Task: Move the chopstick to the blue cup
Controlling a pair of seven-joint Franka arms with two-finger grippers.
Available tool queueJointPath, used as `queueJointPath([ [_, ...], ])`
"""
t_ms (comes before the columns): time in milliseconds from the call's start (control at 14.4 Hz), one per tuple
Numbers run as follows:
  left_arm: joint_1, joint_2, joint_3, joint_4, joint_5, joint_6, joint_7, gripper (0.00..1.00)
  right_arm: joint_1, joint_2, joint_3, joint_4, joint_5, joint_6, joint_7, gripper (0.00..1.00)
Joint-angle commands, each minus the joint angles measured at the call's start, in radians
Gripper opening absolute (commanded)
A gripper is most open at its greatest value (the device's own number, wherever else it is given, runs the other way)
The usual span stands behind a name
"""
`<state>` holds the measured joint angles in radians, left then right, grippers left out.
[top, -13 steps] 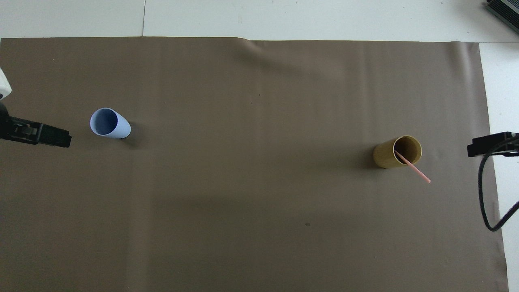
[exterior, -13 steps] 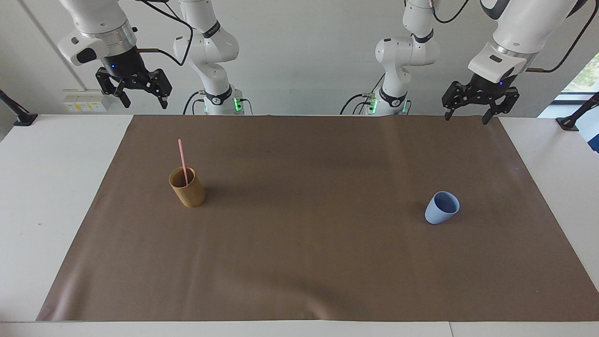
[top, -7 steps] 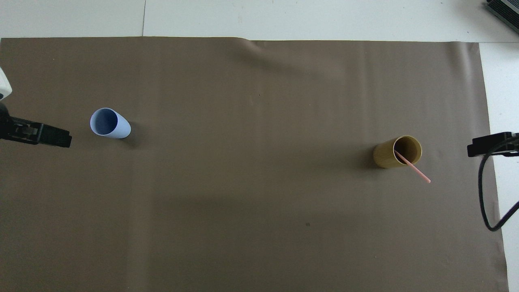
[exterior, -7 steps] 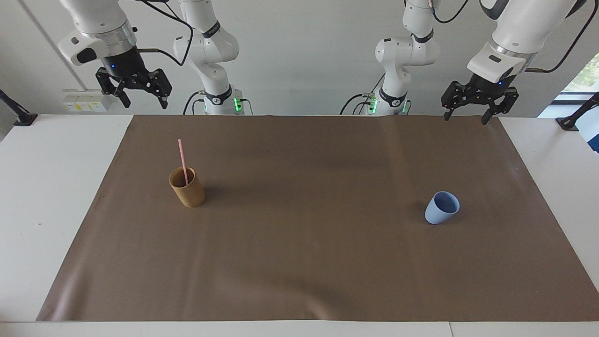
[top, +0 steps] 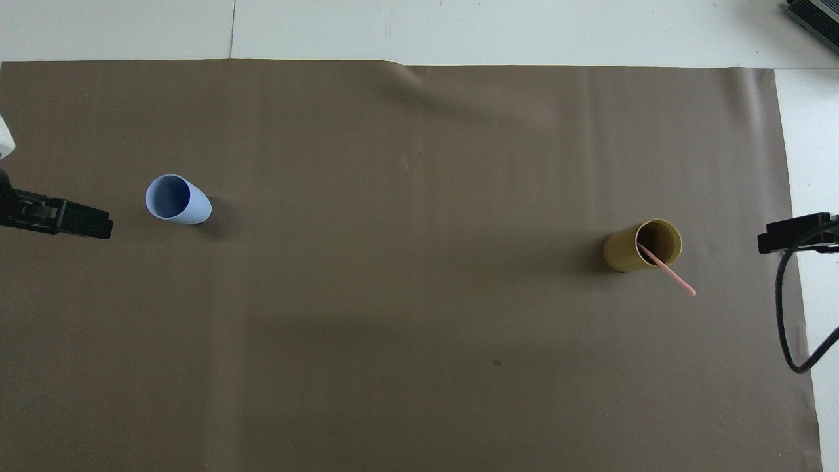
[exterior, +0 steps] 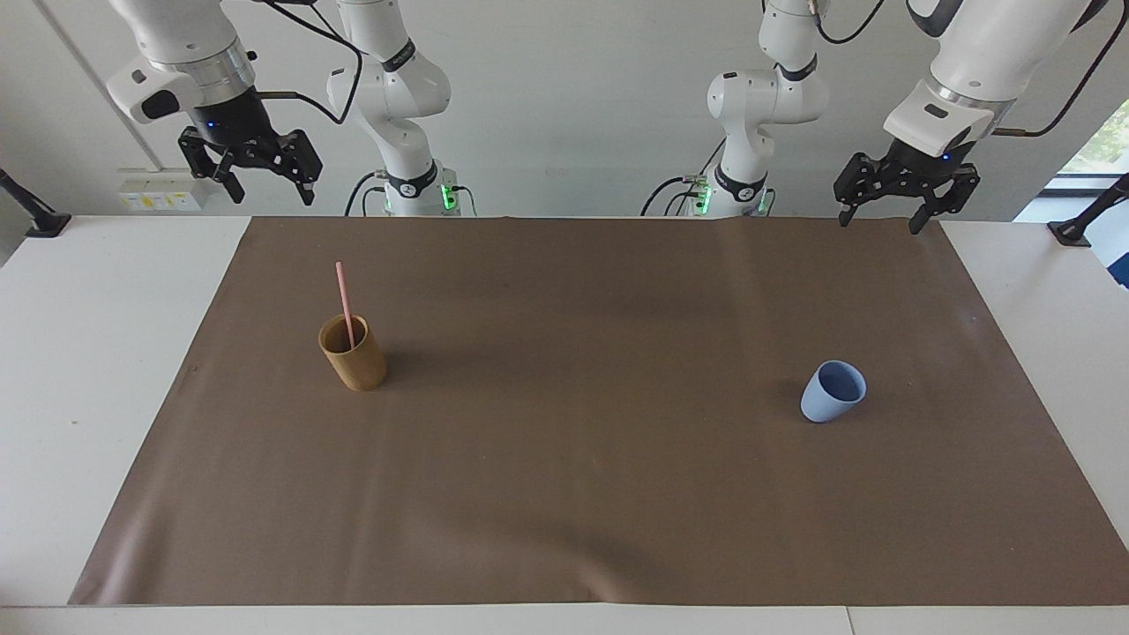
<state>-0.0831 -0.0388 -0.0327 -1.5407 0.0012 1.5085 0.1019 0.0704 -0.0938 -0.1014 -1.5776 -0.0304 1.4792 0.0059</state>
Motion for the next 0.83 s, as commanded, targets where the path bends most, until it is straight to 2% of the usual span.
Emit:
queueJointPath([
  [0, 0.005, 0.002, 0.001, 0.014, -0.013, -0.031, -0.005, 1.00, -0.015, -0.021, 0.012, -0.025, -0.006, 0.015, 0.005, 1.00],
  [762, -0.009, 0.002, -0.003, 0.013, -0.015, -0.021, -0.011, 1.00, -0.015, -0.026, 0.017, -0.027, -0.006, -0.003, 0.002, 1.00],
])
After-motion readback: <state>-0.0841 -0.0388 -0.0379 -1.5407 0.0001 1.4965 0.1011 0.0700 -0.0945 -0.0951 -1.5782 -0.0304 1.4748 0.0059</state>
